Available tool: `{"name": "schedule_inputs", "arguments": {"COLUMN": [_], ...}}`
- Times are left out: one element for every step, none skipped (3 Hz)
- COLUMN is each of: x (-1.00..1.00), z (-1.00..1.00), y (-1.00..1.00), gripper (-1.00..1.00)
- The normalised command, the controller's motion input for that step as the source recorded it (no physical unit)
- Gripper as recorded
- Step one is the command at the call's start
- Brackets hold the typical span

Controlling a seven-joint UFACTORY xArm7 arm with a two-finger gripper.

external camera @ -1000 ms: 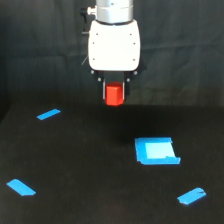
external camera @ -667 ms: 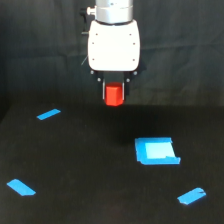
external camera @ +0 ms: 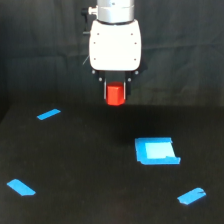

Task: Pick up the red object from the table

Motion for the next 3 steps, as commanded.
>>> {"name": "schedule_inputs", "arguments": {"x": [0.07, 0.05, -0.05], "z": [0.04, -0.02, 0.02], "y": [0.06, 0.04, 0.0], "gripper": [-0.99, -0.97, -0.93]}}
